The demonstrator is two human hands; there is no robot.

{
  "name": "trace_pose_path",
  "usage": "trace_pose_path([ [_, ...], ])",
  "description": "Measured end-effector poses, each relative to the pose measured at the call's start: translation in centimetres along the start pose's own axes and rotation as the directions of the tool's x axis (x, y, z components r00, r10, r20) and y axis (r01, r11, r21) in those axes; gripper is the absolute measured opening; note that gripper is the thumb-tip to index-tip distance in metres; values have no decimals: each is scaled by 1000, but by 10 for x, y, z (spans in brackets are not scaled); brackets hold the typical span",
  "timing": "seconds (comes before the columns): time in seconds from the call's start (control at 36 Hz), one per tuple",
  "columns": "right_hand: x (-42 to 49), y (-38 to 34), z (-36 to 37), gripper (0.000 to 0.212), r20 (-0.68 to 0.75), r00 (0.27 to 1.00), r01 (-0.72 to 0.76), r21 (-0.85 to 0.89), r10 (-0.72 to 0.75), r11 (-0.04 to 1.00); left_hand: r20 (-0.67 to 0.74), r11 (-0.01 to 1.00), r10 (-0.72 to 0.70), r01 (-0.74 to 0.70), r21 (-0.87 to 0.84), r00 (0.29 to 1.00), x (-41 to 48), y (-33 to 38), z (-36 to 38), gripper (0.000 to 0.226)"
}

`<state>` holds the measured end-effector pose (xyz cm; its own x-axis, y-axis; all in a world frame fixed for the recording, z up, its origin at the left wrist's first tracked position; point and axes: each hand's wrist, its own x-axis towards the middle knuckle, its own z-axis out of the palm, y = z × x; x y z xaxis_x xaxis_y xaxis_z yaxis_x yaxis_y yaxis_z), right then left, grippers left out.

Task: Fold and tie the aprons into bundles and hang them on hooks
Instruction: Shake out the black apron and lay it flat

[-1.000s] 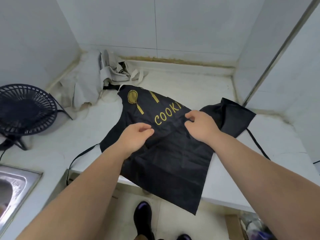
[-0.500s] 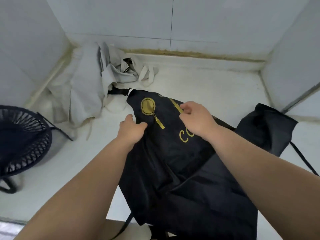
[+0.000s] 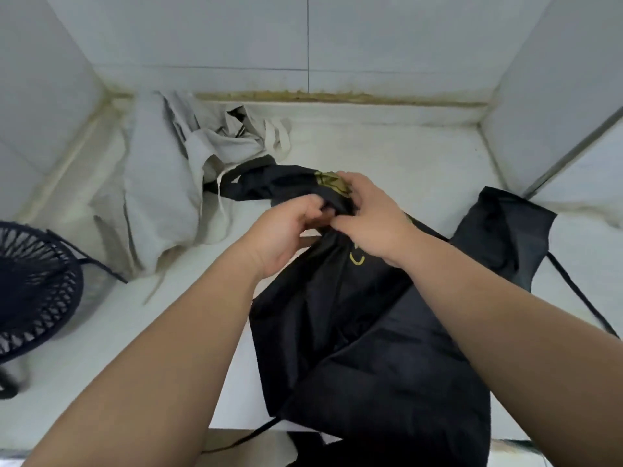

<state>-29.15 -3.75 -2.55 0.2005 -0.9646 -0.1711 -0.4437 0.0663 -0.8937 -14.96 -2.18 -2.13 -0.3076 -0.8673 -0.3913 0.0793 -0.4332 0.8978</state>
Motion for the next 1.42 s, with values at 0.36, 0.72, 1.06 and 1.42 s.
trace_pose_path([
  [0.36, -127, 18, -107, 22, -495, 861, -32, 181, 119, 983, -518, 888, 245, 26, 460, 820, -73, -71, 98, 47],
  [0.72, -274, 66, -186, 42, -371, 894, -157, 261, 249, 952, -399, 966, 203, -117, 228, 894, -136, -109, 224, 5],
  [1.06, -366, 90, -225, 28, -277, 878, -264, 401, 391, 877, -16, 829, 179, -141, 541, 984, -151, -151, 295, 21],
  [1.42, -445, 122, -197, 32, -680, 714, -329, -114, 168, 937, -69, 923, 56, -25, 383, 996, -200, -147, 317, 15],
])
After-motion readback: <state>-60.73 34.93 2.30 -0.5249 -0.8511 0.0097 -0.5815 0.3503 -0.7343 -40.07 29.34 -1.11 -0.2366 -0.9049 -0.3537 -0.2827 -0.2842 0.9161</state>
